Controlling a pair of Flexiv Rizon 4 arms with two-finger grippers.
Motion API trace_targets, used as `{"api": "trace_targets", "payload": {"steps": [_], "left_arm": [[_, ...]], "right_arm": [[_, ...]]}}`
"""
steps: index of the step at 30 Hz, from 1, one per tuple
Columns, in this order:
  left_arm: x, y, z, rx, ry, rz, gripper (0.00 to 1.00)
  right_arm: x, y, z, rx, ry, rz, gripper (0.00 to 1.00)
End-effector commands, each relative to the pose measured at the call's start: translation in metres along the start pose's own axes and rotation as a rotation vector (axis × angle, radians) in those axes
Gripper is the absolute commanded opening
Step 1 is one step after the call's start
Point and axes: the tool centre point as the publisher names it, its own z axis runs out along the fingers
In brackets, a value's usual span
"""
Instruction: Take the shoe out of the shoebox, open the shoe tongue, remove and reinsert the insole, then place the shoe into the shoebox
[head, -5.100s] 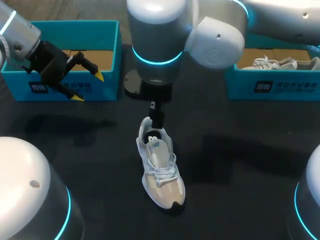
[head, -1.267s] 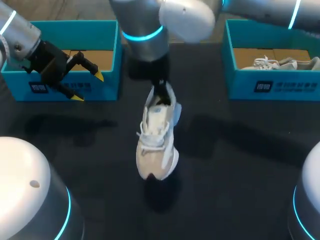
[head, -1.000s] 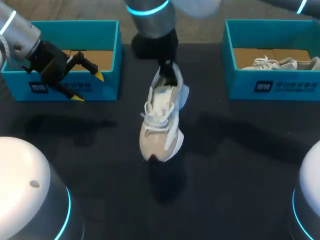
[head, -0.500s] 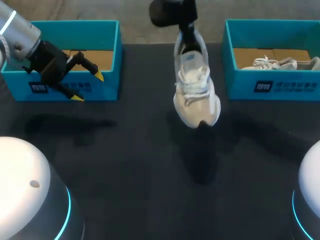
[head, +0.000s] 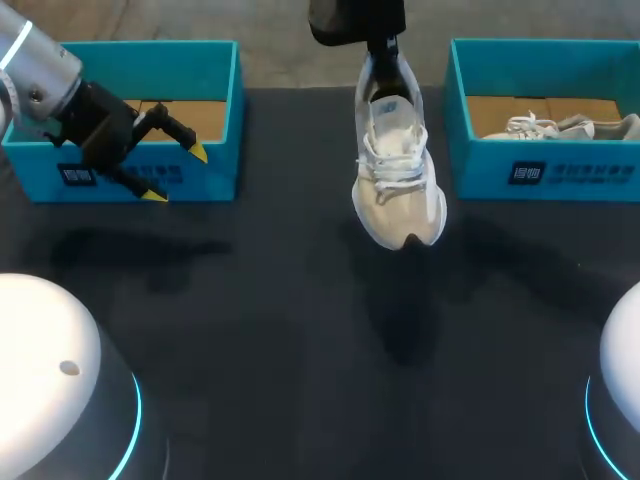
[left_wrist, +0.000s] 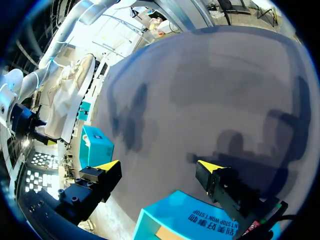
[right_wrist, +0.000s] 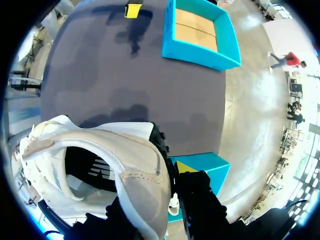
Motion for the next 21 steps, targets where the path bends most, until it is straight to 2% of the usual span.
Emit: {"api": "trace_targets", "payload": {"steps": [1, 3, 4, 10, 21], "left_arm": [[0.000, 0.000, 0.000, -0.002, 0.003, 0.000, 1.00], [0.000, 0.000, 0.000, -0.002, 0.003, 0.000, 1.00], [0.000, 0.000, 0.000, -0.002, 0.003, 0.000, 1.00], [0.000, 0.000, 0.000, -0.002, 0.003, 0.000, 1.00], [0.000, 0.000, 0.000, -0.002, 0.003, 0.000, 1.00]], "right_arm": [[-0.007, -0.011, 0.000, -0.005, -0.011, 0.013, 0.00], [-0.015, -0.019, 0.001, 0.033, -0.010, 0.027, 0.00], [-0.026, -0.030, 0.003, 0.033, -0.016, 0.032, 0.00], [-0.060, -0.062, 0.006, 0.037, -0.051, 0.040, 0.00], [-0.100, -0.110, 0.014, 0.078, -0.052, 0.015, 0.00]]}}
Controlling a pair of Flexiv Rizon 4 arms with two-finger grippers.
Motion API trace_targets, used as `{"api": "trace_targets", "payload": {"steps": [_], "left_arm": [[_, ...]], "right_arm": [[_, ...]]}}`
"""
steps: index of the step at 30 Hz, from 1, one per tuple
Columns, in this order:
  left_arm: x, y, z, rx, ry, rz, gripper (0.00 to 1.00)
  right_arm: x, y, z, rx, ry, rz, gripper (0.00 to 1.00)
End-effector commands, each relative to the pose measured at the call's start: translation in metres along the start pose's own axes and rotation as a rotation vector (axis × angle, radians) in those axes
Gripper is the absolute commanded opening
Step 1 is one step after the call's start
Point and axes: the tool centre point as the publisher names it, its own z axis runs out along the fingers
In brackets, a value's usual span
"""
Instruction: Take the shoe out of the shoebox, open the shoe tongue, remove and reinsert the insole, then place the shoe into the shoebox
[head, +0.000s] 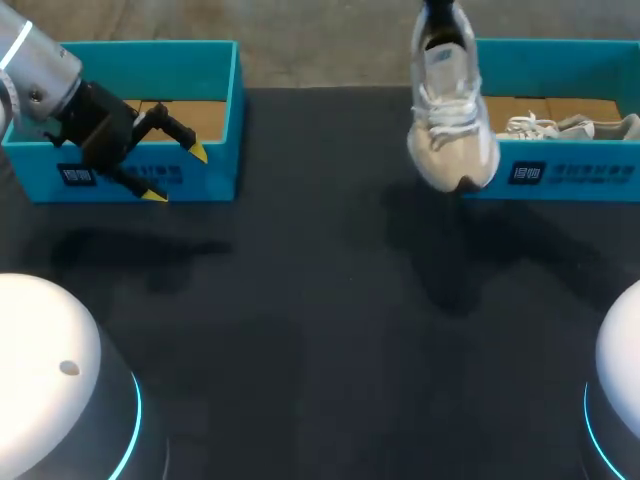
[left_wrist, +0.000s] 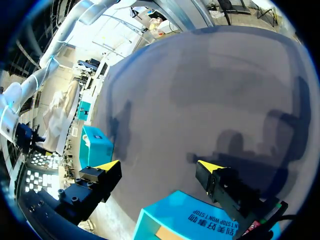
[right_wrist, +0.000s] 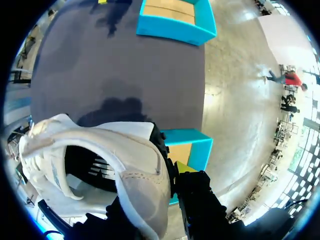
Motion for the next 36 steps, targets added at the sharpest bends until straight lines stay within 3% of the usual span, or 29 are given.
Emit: {"api": "trace_targets", "payload": {"steps": [1, 16, 29, 36], "left_arm": [[0.000, 0.000, 0.000, -0.002, 0.003, 0.000, 1.00], [0.000, 0.000, 0.000, -0.002, 0.003, 0.000, 1.00], [0.000, 0.000, 0.000, -0.002, 0.003, 0.000, 1.00], [0.000, 0.000, 0.000, -0.002, 0.003, 0.000, 1.00]], "right_arm": [[-0.015, -0.016, 0.007, 0.007, 0.013, -0.007, 0.00], [-0.047, -0.047, 0.022, 0.057, 0.026, -0.029, 0.00], [-0.105, -0.108, 0.097, 0.010, 0.040, -0.030, 0.00], [-0.127, -0.142, 0.119, -0.034, 0.014, -0.022, 0.00]]}}
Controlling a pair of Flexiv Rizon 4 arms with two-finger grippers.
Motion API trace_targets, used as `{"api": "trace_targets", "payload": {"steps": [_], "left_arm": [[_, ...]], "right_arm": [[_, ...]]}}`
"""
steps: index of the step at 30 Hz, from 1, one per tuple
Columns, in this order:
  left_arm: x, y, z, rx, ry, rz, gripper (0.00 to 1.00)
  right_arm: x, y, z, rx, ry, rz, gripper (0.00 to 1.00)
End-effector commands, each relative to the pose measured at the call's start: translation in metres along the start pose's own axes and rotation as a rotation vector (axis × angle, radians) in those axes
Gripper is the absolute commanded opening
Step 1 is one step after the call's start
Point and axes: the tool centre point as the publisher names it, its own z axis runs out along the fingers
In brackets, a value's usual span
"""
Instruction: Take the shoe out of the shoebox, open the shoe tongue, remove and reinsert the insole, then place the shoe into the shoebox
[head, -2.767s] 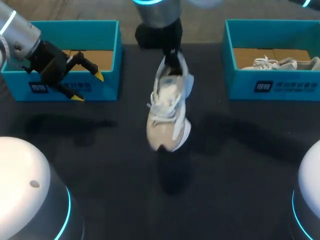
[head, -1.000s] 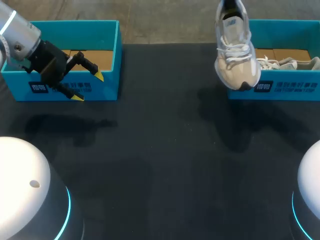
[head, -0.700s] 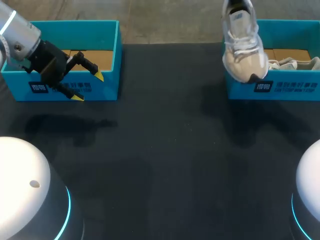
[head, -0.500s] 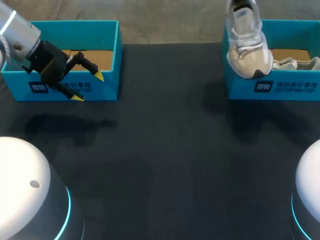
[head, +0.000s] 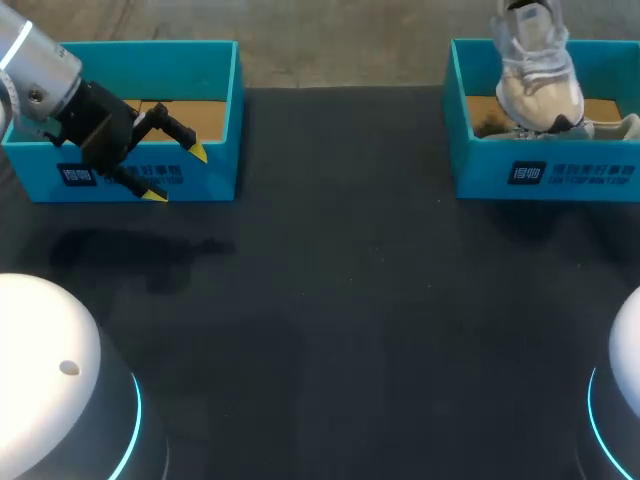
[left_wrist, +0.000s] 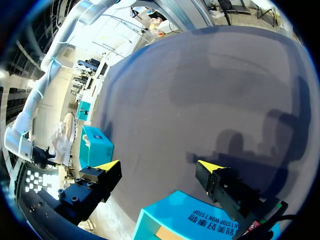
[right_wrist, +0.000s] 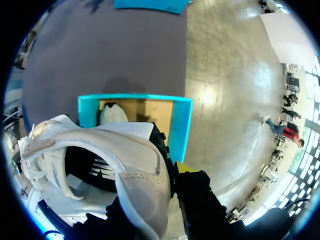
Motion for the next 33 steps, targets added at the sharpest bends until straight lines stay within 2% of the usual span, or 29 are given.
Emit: {"api": "trace_targets", "payload": {"steps": [1, 2, 31, 33], "left_arm": [[0.000, 0.000, 0.000, -0.002, 0.003, 0.000, 1.00], [0.000, 0.000, 0.000, -0.002, 0.003, 0.000, 1.00], [0.000, 0.000, 0.000, -0.002, 0.003, 0.000, 1.00], [0.000, 0.000, 0.000, -0.002, 0.003, 0.000, 1.00]], "right_arm": [[-0.016, -0.023, 0.014, -0.023, 0.024, -0.008, 0.00], [-0.020, -0.029, 0.016, 0.004, 0.059, 0.000, 0.00], [-0.020, -0.029, 0.016, 0.004, 0.059, 0.000, 0.00], [-0.027, -0.033, 0.021, -0.002, 0.053, 0.009, 0.00]]}}
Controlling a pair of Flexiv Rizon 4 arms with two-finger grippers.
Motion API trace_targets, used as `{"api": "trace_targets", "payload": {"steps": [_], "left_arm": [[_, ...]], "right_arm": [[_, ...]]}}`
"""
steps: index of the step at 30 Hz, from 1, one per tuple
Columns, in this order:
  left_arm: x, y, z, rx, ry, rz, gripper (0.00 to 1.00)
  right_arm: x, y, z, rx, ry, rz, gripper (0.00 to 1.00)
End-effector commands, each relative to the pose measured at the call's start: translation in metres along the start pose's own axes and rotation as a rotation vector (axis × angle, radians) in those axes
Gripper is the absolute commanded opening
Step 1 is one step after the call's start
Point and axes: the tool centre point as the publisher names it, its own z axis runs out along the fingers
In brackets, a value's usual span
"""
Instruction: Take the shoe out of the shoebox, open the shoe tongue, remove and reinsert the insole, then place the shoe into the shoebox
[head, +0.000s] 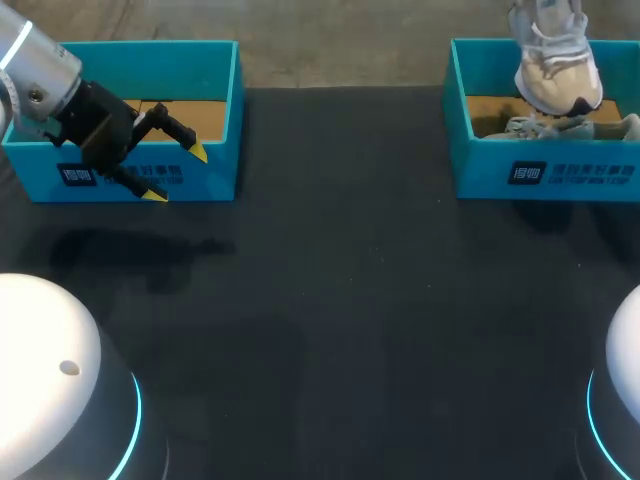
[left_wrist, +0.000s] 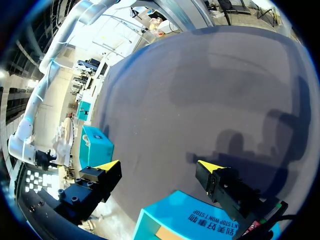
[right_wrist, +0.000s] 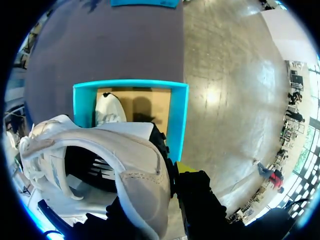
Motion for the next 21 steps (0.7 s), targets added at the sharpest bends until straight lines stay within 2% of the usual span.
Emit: {"api": "trace_targets", "payload": {"steps": [1, 6, 9, 10, 17, 19, 21], "left_arm": [[0.000, 0.000, 0.000, -0.002, 0.003, 0.000, 1.00], [0.000, 0.000, 0.000, -0.002, 0.003, 0.000, 1.00], [0.000, 0.000, 0.000, -0.002, 0.003, 0.000, 1.00], [0.000, 0.000, 0.000, -0.002, 0.003, 0.000, 1.00], [0.000, 0.000, 0.000, -0.002, 0.003, 0.000, 1.00], [0.000, 0.000, 0.000, -0.002, 0.003, 0.000, 1.00], [0.000, 0.000, 0.000, -0.002, 0.003, 0.000, 1.00]], "right_arm": [[-0.013, -0.007, 0.006, 0.003, 0.004, 0.007, 0.00], [-0.025, -0.019, 0.015, -0.001, 0.033, 0.062, 0.00], [-0.026, -0.024, 0.017, 0.023, 0.044, 0.085, 0.00], [-0.025, -0.036, 0.019, 0.030, 0.069, 0.149, 0.00], [-0.022, -0.063, 0.020, 0.106, 0.155, 0.409, 0.00], [-0.017, -0.072, 0.021, 0.114, 0.188, 0.529, 0.00], [-0.011, -0.080, 0.022, 0.164, 0.195, 0.644, 0.00]]}}
